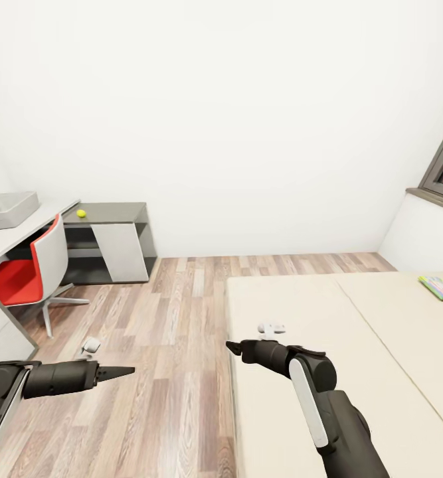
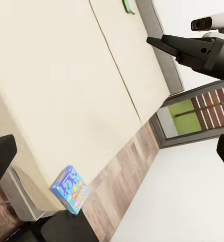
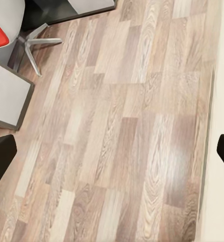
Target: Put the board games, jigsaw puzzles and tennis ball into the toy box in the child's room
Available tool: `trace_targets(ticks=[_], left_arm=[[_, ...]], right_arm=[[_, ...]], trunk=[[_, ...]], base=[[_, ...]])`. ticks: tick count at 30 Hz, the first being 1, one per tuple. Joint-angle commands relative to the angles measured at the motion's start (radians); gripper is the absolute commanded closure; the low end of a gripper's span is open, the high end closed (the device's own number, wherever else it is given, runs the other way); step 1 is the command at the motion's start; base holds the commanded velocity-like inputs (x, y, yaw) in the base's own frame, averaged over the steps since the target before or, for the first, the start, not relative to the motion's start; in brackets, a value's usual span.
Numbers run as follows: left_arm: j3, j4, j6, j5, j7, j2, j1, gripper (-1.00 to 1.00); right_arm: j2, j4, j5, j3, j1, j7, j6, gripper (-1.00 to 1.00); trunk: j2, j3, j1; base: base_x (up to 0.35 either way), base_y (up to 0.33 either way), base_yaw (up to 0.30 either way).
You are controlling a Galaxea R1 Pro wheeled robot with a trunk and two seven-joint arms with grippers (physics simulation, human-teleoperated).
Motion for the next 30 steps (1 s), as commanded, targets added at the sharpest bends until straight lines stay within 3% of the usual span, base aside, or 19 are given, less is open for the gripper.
trace_targets(ticks=[1, 30], left_arm=[[0.000, 0.000, 0.011, -0.001, -0.005, 0.000, -0.001, -1.00], [0.000, 0.000, 0.011, -0.001, -0.005, 0.001, -0.001, -1.00]], right_arm=[[0.001, -0.001, 0.002, -0.001, -0.001, 0.003, 0.005, -1.00], [0.001, 0.001, 0.002, -0.002, -0.001, 0.003, 0.003, -1.00]], trunk=[[-0.002, -0.002, 0.000], [-0.002, -0.002, 0.000]], base=[[0.000, 0.284, 0.000], [0.000, 0.283, 0.000]])
